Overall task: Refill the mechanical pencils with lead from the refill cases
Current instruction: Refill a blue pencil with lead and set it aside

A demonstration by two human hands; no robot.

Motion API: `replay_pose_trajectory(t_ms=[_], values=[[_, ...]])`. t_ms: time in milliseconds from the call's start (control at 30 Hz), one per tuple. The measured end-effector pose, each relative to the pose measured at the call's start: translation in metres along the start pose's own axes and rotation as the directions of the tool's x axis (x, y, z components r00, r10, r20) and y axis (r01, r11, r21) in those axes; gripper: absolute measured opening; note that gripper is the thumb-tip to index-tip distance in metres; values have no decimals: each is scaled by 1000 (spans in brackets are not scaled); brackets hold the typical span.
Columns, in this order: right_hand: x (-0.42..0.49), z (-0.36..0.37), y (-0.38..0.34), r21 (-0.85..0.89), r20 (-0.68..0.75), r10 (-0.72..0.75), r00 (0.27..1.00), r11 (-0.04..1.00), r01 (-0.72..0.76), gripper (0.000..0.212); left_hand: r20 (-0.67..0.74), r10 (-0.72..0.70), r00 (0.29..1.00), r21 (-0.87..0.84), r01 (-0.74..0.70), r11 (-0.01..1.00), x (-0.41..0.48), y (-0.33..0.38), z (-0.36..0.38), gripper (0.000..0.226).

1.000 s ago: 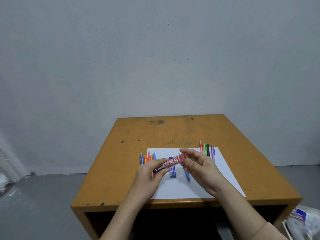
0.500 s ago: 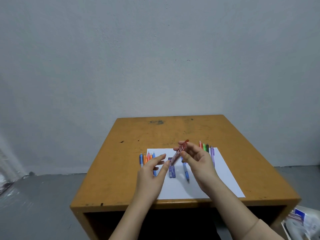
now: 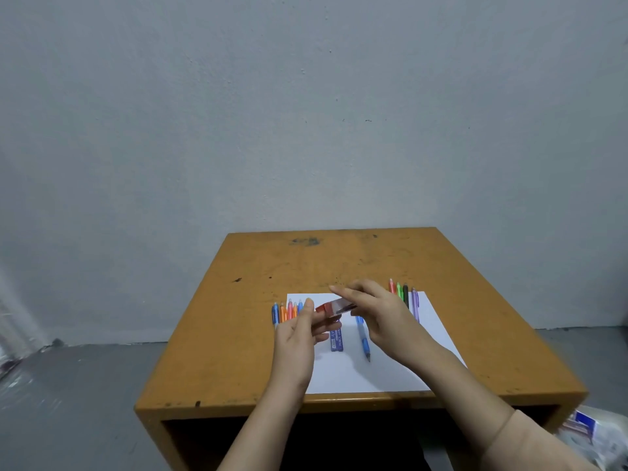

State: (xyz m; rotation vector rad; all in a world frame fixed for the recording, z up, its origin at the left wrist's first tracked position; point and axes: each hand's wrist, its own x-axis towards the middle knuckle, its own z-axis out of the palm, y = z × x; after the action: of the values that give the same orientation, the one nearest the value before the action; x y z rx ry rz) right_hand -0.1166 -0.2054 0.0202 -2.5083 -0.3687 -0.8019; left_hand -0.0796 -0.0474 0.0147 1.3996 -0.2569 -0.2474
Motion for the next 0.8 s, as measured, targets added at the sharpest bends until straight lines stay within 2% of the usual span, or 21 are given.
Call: replay_pose_trajectory(t_ms=[100, 233, 300, 367, 433, 600, 700, 800], values=[[1, -2, 0, -17, -30, -36, 999, 999, 35, 76, 3, -104, 995, -140, 103, 985, -1, 5, -1, 48], [3, -2, 5, -89, 9, -50, 999, 995, 51, 103, 45, -190, 981, -247, 196, 949, -4, 8, -2, 54], [3, -3, 7, -135, 3, -100, 995, 986, 100, 98, 61, -217, 974, -269, 226, 936, -4, 10, -2, 56], [2, -3, 12, -220, -2, -206, 979, 955, 201, 78, 78, -241, 967, -268, 253, 930, -4, 11, -3, 58], [2, -2, 15, -269, 0, -241, 971, 935, 232, 67, 88, -267, 960, -261, 281, 923, -3, 12, -3, 59], [0, -1, 14, -278, -45, -231, 972, 937, 210, 75, 91, -292, 952, -254, 306, 918, -3, 14, -4, 60], [-1, -1, 13, -263, -48, -232, 971, 941, 212, 67, 107, -310, 945, -238, 327, 915, -2, 15, -4, 60], [0, -1, 13, -273, -48, -223, 974, 941, 202, 72, 101, -320, 942, -230, 336, 914, -1, 17, -4, 58]])
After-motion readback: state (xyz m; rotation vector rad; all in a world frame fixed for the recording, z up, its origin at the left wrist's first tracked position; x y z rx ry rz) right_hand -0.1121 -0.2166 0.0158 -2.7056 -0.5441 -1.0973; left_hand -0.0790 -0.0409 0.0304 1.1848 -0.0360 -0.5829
